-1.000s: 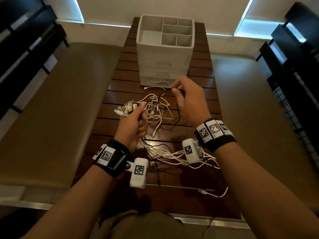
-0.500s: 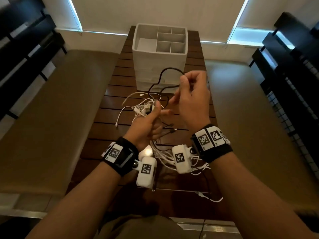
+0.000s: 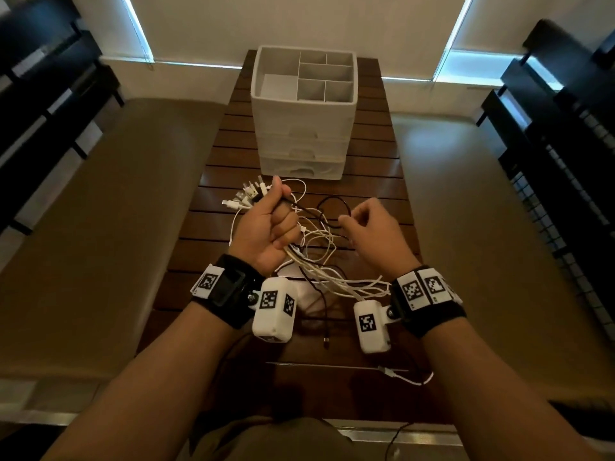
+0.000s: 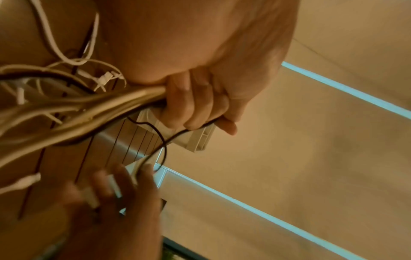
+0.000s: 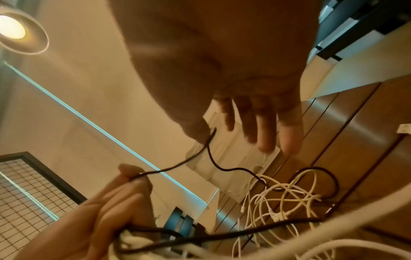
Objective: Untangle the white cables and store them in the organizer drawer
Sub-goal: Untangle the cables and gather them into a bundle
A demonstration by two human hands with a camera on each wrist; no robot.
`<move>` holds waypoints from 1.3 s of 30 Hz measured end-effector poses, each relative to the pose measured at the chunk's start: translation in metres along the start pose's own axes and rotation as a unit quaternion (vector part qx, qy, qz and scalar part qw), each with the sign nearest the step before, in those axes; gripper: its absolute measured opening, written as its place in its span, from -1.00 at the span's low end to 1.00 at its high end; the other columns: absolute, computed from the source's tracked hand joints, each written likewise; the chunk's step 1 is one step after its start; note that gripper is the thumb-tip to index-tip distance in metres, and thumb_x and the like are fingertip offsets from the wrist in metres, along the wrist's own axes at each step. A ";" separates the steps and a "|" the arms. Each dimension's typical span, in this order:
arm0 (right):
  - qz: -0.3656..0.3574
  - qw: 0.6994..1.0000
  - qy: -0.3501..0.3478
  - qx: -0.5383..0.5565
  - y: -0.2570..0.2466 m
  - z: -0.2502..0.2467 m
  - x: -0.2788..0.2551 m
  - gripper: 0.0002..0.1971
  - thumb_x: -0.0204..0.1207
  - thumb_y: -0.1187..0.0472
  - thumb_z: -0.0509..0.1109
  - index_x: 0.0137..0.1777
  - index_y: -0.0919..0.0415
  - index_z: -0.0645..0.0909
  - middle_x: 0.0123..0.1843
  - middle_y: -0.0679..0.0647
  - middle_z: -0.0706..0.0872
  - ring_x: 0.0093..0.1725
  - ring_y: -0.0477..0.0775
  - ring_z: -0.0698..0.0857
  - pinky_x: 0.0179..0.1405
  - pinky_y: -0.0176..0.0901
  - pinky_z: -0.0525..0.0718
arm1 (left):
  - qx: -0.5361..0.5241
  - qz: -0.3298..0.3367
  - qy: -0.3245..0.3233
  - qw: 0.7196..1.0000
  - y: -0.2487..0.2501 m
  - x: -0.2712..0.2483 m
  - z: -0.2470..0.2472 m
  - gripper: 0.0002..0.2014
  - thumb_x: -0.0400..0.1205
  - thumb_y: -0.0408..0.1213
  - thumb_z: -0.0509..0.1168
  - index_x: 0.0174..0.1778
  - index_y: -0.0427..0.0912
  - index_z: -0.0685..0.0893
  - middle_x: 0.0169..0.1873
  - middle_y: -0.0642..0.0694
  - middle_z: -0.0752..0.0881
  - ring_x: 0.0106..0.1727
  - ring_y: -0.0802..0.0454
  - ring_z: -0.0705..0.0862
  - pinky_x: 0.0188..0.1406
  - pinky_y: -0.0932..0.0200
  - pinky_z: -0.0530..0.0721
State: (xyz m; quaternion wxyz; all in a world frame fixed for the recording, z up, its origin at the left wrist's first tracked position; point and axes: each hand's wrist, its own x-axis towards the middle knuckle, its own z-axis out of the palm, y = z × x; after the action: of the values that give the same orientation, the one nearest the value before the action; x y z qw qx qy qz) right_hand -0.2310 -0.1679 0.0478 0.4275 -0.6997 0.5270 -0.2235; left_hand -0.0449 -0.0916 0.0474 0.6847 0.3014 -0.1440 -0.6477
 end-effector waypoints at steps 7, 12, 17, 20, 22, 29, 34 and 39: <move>-0.140 0.989 0.039 -0.020 -0.043 0.007 0.007 -0.55 0.79 -0.11 0.27 -0.11 0.23 0.75 -0.20 0.12 0.79 -0.21 0.05 0.73 -0.23 -0.08 0.62 | 0.262 -0.069 -0.033 0.962 -0.008 -0.016 -0.006 -0.69 0.82 0.01 0.25 -0.11 -0.11 0.66 -0.54 0.06 0.27 -0.62 0.17 0.19 -0.71 0.31 0.20; -0.003 0.978 -0.192 0.084 -0.062 0.024 0.014 -0.45 0.82 -0.06 0.25 -0.03 0.48 0.77 -0.28 0.38 0.73 -0.52 0.03 0.62 -0.32 -0.10 0.62 | 0.313 -0.102 -0.013 0.944 -0.014 -0.023 -0.010 -0.69 0.83 -0.03 0.27 -0.06 -0.18 0.70 -0.50 0.04 0.25 -0.56 0.14 0.15 -0.65 0.29 0.16; 0.038 0.932 -0.201 0.300 -0.071 0.028 0.024 -0.69 0.71 0.26 0.42 0.38 0.42 0.65 0.13 0.35 0.86 -0.09 0.16 0.84 -0.19 -0.11 0.84 | 0.324 -0.120 -0.003 0.938 -0.018 -0.031 -0.013 -0.67 0.83 -0.06 0.28 -0.22 -0.07 0.74 -0.53 0.03 0.26 -0.57 0.13 0.15 -0.58 0.19 0.04; 0.039 0.920 -0.191 0.341 -0.075 0.029 0.030 -0.62 0.69 0.18 0.48 0.40 0.37 0.59 0.13 0.32 0.86 0.02 0.23 0.85 0.12 0.08 0.82 | 0.320 -0.115 0.002 0.941 -0.023 -0.032 -0.020 -0.64 0.84 -0.12 0.29 -0.31 0.05 0.73 -0.50 -0.01 0.25 -0.54 0.10 0.13 -0.56 0.18 0.04; 0.022 0.974 -0.160 0.162 -0.076 0.030 0.033 -0.71 0.69 0.11 0.49 0.27 0.30 0.67 0.12 0.31 0.86 -0.08 0.14 0.82 -0.04 -0.05 0.77 | 0.329 -0.104 0.010 0.939 -0.026 -0.032 -0.021 -0.70 0.84 -0.17 0.29 -0.23 0.01 0.71 -0.46 -0.05 0.22 -0.48 0.02 0.07 -0.53 0.16 0.05; 0.132 0.930 -0.313 0.144 -0.072 0.031 0.032 -0.61 0.66 -0.01 0.51 0.19 0.38 0.77 -0.03 0.24 0.86 -0.12 0.22 0.85 -0.10 0.03 0.85 | 0.389 -0.085 0.013 0.917 -0.022 -0.027 -0.010 -0.66 0.82 -0.37 0.23 -0.24 0.05 0.65 -0.53 0.01 0.33 -0.55 0.08 0.21 -0.54 0.19 0.15; 0.053 0.906 -0.251 0.337 -0.086 0.020 0.042 -0.79 0.71 0.27 0.43 0.28 0.31 0.64 -0.12 0.20 0.82 -0.04 0.20 0.84 0.16 0.18 0.81 | 0.384 -0.130 -0.013 0.914 -0.034 -0.029 -0.015 -0.89 0.80 -0.30 0.28 0.00 -0.24 0.60 -0.50 -0.02 0.28 -0.53 0.08 0.15 -0.50 0.12 0.03; -0.024 0.930 -0.146 0.336 -0.089 0.014 0.040 -0.80 0.78 0.30 0.33 0.35 0.25 0.48 -0.06 0.19 0.86 -0.45 0.02 0.65 -0.54 -0.20 0.54 | 0.313 -0.138 0.009 0.940 -0.030 -0.030 -0.021 -0.57 0.85 -0.12 0.26 -0.35 0.09 0.79 -0.51 0.05 0.24 -0.56 0.15 0.13 -0.54 0.15 0.01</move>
State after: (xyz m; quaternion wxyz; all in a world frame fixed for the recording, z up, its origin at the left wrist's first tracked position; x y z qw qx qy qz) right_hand -0.1580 -0.1932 0.1095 0.7042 -0.5527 0.3357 -0.2930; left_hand -0.0602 -0.0569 0.0191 0.4610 0.5235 -0.2905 -0.6550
